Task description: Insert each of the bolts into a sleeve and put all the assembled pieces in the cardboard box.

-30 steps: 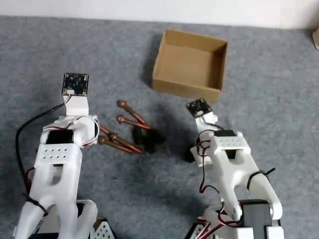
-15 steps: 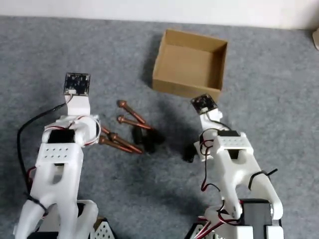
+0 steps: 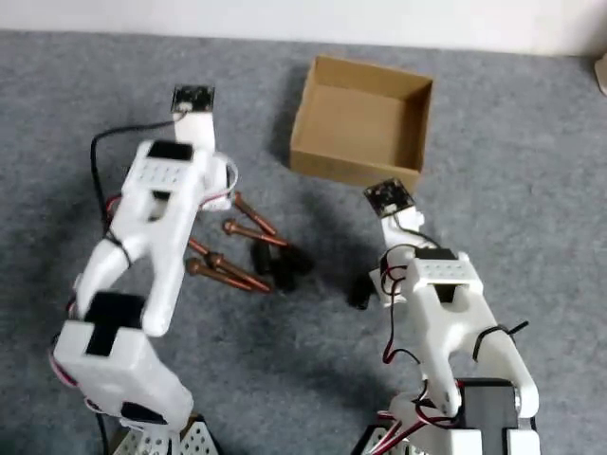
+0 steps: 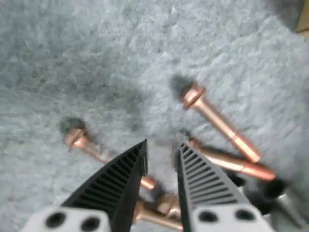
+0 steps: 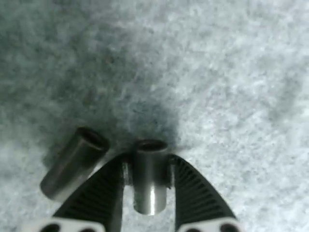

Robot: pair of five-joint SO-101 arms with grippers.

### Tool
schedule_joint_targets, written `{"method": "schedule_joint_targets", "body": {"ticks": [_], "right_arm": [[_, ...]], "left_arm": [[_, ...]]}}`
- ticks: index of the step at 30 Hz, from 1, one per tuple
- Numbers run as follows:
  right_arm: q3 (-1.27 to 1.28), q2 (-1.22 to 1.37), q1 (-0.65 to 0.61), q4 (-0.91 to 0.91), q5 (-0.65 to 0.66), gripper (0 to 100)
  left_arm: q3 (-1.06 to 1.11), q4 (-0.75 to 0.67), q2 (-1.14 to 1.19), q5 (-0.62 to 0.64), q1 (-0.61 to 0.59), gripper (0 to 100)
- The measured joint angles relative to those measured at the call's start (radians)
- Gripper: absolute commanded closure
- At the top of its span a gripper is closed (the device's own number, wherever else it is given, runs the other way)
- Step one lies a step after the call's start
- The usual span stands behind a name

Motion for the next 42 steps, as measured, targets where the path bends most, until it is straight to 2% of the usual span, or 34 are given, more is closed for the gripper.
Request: {"method": "schedule_joint_targets", "body": {"ticks": [4, 12, 19, 26, 31, 42], "right_arm": [[0.0, 0.0, 0.0, 0.0, 0.0, 99.4], [0.0, 0.0, 0.0, 0.0, 0.0, 99.4], [0.0, 0.0, 0.0, 0.0, 0.0, 99.4], [0.0, 0.0, 0.0, 0.0, 0.0, 99.4], [0.0, 0.0, 0.0, 0.0, 0.0, 99.4], [0.0, 0.0, 0.0, 0.0, 0.0, 99.4]], "left_arm": [[-0.129, 0.064, 0.083, 0.115, 0.046, 89], [-0.218, 0.075, 0.189, 0.167, 0.121, 89], [-0.232, 0.075, 0.307, 0.376, 0.121, 89], [-0.259, 0.074, 0.338, 0.414, 0.123, 89], [-0.259, 0.02, 0.342, 0.465, 0.11, 89], [-0.264, 0.021, 0.396, 0.477, 0.094, 89]]}}
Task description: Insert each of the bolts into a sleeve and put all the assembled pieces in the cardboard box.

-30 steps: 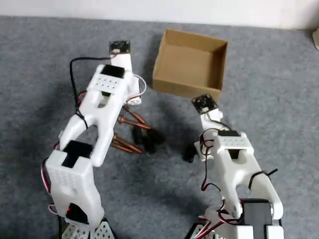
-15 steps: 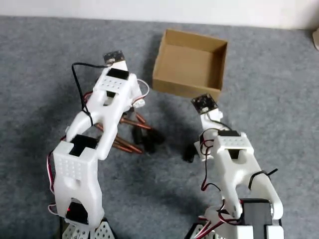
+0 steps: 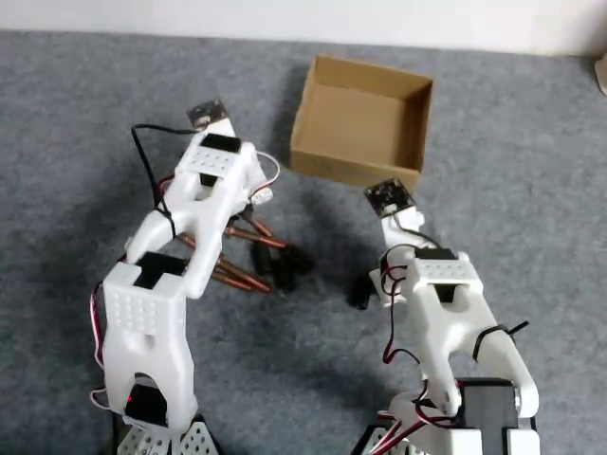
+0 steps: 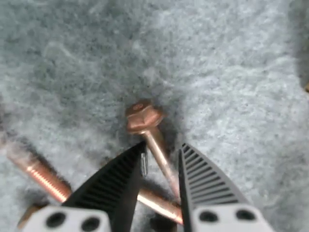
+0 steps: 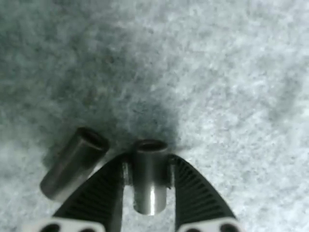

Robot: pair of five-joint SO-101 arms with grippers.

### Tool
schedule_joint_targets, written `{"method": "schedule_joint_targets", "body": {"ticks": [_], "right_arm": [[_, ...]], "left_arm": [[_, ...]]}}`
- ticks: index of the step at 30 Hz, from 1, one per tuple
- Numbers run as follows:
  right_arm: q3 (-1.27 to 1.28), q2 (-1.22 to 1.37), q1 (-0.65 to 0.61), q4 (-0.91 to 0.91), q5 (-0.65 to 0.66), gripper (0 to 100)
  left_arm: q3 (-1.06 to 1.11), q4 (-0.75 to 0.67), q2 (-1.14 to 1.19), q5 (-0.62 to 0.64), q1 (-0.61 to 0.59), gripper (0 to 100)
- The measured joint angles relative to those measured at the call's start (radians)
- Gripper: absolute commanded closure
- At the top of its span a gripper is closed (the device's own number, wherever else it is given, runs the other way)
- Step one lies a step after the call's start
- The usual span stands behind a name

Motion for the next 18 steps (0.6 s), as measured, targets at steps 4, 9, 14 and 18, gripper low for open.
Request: {"method": "schedule_joint_targets", "body": {"ticks": [4, 9, 14, 18], "right_arm": [[0.0, 0.0, 0.0, 0.0, 0.0, 99.4], [0.0, 0.0, 0.0, 0.0, 0.0, 99.4], [0.0, 0.0, 0.0, 0.0, 0.0, 99.4], [0.0, 0.0, 0.0, 0.0, 0.0, 99.4]], "left_arm": [[-0.032, 0.005, 0.054, 0.002, -0.002, 89], [-0.137, 0.098, 0.103, 0.002, -0.002, 93], [-0.213, 0.176, 0.149, -0.005, -0.002, 100], [-0.216, 0.186, 0.152, -0.064, 0.002, 100]]}}
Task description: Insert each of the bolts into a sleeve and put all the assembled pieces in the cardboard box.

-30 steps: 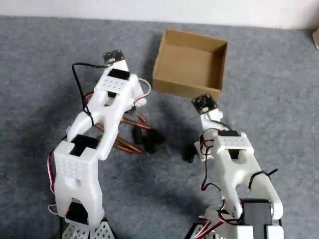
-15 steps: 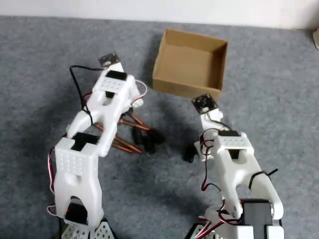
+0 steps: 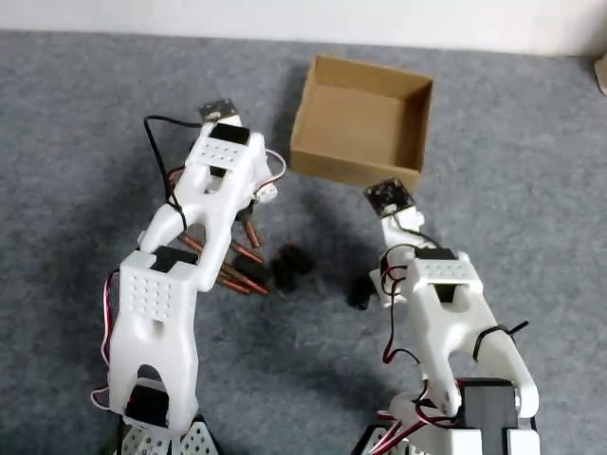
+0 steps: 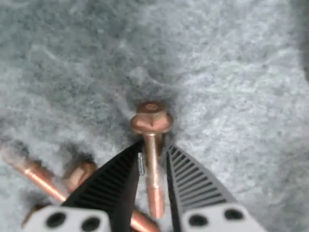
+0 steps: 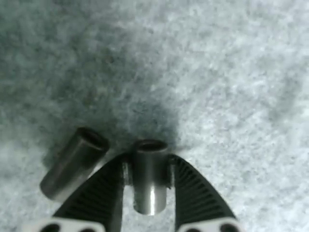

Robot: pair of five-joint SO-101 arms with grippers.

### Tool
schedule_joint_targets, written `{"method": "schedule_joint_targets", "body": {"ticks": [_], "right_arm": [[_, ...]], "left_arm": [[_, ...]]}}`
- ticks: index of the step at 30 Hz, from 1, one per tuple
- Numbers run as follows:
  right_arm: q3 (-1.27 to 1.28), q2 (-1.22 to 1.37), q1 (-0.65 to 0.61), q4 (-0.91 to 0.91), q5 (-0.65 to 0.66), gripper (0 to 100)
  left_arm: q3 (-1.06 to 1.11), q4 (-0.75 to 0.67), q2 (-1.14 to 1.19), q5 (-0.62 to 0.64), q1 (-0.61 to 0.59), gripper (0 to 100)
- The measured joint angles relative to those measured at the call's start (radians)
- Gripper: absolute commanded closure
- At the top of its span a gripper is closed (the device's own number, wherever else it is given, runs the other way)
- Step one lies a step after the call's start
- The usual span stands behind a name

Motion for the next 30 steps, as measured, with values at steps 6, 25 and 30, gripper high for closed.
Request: {"method": "schedule_joint_targets", "body": {"ticks": [6, 25, 30], "right_arm": [[0.063, -0.097, 0.0, -0.02, 0.0, 99.4], [0.339, -1.393, -0.023, 0.284, 0.0, 99.4], [0.333, -1.619, -0.135, 0.399, 0.0, 99.4]], "left_arm": [[0.014, 0.035, -0.055, -0.203, 0.011, 100], [0.262, 0.261, -1.017, -0.54, 0.006, 100], [0.488, 0.199, -1.332, -0.549, 0.023, 100]]}}
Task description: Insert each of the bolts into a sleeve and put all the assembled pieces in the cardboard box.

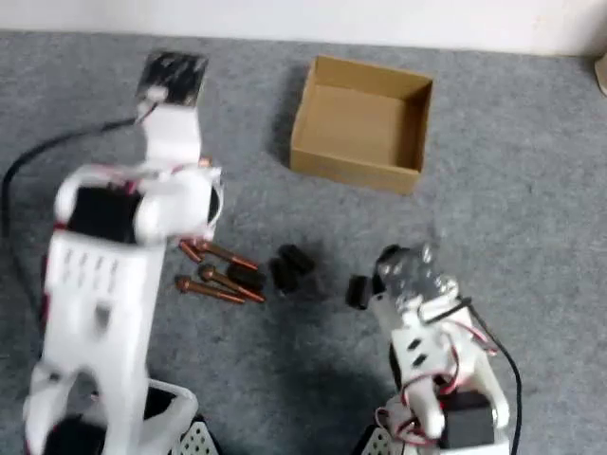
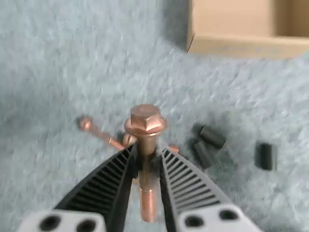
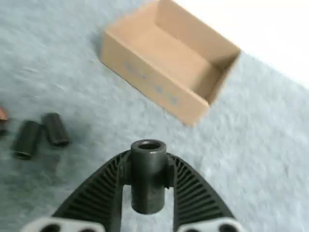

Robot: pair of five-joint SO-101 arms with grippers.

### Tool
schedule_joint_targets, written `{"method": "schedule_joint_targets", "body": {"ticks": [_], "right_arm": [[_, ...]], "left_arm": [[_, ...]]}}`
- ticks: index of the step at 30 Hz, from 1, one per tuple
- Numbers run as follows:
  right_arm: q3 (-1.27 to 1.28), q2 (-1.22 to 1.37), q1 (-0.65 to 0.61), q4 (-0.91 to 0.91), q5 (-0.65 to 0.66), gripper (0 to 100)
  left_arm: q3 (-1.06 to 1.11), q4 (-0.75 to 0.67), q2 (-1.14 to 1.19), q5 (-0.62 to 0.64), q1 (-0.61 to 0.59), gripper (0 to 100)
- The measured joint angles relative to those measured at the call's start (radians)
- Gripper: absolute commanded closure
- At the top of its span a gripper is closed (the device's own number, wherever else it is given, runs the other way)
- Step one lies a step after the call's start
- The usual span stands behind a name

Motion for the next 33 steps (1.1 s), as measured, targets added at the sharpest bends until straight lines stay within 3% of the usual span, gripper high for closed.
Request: {"method": "schedule_joint_targets", "body": {"ticks": [6, 12, 17, 24, 33], "right_arm": [[-0.011, -0.021, -0.186, 0.014, -0.133, 99.4], [-0.011, -0.023, -0.322, -0.066, -0.158, 99.4], [-0.008, -0.025, -0.37, -0.095, -0.158, 99.4], [0.028, -0.029, -0.465, -0.121, -0.164, 99.4], [0.144, -0.029, -0.482, -0.241, -0.164, 99.4]], "left_arm": [[0.431, -0.313, -0.44, 0.0, 0.084, 100], [0.858, -0.637, -0.884, 0.0, 0.137, 100], [1.066, -0.815, -1.137, 0.118, 0.141, 100], [1.221, -1.017, -1.217, 0.358, 0.172, 99], [1.402, -1.231, -1.218, 0.391, 0.345, 99]]}}
